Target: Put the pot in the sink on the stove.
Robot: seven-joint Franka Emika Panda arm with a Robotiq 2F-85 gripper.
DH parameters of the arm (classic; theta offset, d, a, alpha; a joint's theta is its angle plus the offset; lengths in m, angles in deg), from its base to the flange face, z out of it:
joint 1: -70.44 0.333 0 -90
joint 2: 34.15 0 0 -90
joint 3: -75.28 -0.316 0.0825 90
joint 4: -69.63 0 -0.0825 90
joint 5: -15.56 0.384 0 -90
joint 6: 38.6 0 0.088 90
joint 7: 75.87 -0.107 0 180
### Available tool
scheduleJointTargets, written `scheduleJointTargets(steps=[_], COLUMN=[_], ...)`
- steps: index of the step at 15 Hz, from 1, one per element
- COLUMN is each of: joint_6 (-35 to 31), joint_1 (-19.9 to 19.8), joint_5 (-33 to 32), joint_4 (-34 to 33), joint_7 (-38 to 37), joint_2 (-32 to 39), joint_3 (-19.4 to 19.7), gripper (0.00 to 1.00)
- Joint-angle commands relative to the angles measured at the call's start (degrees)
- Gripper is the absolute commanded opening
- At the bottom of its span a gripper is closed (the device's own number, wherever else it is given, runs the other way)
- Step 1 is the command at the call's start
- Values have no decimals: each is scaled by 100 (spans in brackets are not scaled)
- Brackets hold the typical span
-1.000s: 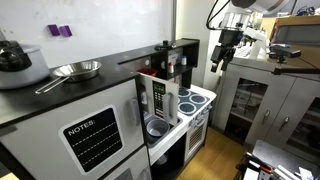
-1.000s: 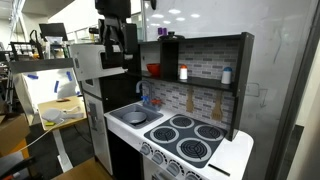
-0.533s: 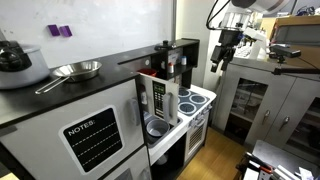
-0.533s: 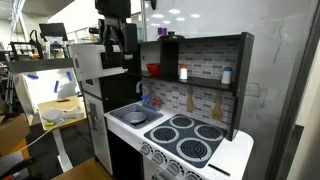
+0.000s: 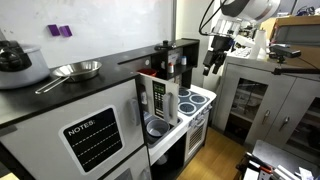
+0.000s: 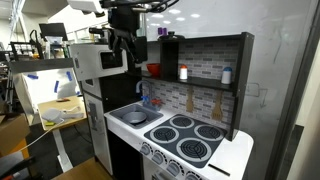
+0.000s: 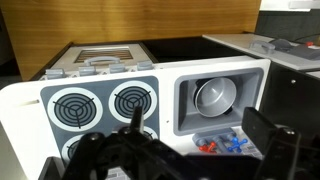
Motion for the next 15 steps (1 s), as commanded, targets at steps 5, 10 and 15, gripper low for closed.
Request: scheduleJointTargets(steps=[5, 10, 15], joint_6=[-659, -1030, -1257], joint_1=[-93, -137, -174], joint_5=[566, 1030, 1457], joint_4=[-422, -605, -667], joint_7=[409, 406, 384], joint_2=[943, 1460, 1871], joint_3=[-306, -515, -796], gripper=[100, 100, 100])
